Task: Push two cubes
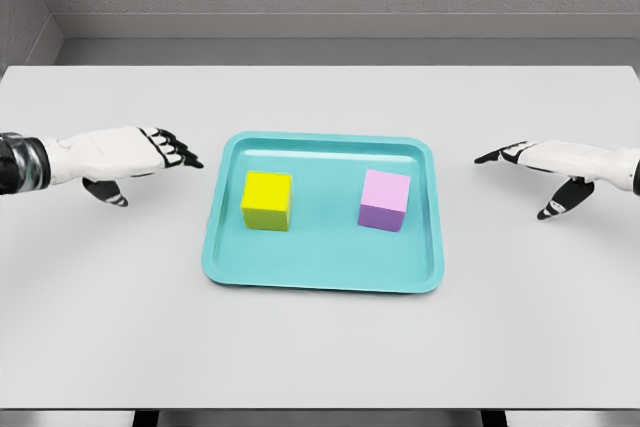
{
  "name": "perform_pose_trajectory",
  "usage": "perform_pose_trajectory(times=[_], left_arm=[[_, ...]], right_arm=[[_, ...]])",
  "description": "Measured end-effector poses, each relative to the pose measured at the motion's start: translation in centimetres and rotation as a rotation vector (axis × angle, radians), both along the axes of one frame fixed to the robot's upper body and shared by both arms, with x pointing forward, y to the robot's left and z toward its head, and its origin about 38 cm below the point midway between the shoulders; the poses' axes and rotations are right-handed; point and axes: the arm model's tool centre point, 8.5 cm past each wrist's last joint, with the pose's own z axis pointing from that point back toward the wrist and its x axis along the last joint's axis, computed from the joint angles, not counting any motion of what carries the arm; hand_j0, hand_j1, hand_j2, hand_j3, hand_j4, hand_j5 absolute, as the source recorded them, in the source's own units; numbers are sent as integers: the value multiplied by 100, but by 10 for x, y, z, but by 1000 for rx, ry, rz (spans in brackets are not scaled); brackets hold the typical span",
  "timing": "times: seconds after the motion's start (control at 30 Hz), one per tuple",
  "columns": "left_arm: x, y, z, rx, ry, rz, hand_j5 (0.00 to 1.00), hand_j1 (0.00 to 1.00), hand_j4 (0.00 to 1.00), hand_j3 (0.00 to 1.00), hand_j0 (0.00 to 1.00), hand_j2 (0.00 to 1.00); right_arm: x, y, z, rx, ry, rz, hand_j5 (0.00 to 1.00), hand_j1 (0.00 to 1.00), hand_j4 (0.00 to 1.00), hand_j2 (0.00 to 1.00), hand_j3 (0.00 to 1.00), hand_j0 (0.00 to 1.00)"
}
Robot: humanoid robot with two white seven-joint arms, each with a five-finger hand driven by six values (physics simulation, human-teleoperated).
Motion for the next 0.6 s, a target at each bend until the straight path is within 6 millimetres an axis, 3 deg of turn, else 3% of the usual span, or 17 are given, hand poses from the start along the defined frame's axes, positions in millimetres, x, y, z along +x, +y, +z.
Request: perform_pose_trajectory(times=[0.13, 0.23, 0.37, 0.47, 0.5, 0.53, 0.6], left_arm=[[-1, -16, -14, -12, 29, -24, 100, 100, 100, 100, 100, 100], [-1, -21, -19, -12, 41, -34, 85, 85, 85, 85, 85, 85], [-1, -20, -18, -10, 39, -33, 82, 82, 82, 82, 82, 82], [1, -22, -8, -17, 18, -42, 82, 82, 82, 82, 82, 82], [2, -22, -5, -17, 11, -44, 82, 82, 82, 82, 82, 82], [1, -22, -3, -18, 9, -45, 82, 82, 82, 82, 82, 82], [1, -21, -2, -20, 7, -46, 82, 82, 82, 82, 82, 82]], right_arm=[[5, 0, 10, -1, -23, 0, 100, 100, 100, 100, 100, 100], [8, -2, 16, -9, -31, -1, 100, 100, 100, 100, 100, 100], [8, -5, 16, -19, -26, -6, 100, 100, 100, 100, 100, 100], [7, -5, 15, -29, -24, 1, 41, 41, 41, 41, 41, 41], [7, -3, 15, -29, -25, 6, 27, 27, 27, 27, 27, 27], [7, -1, 16, -30, -26, 12, 16, 16, 16, 16, 16, 16], [6, 5, 18, -28, -34, 31, 14, 14, 14, 14, 14, 14]])
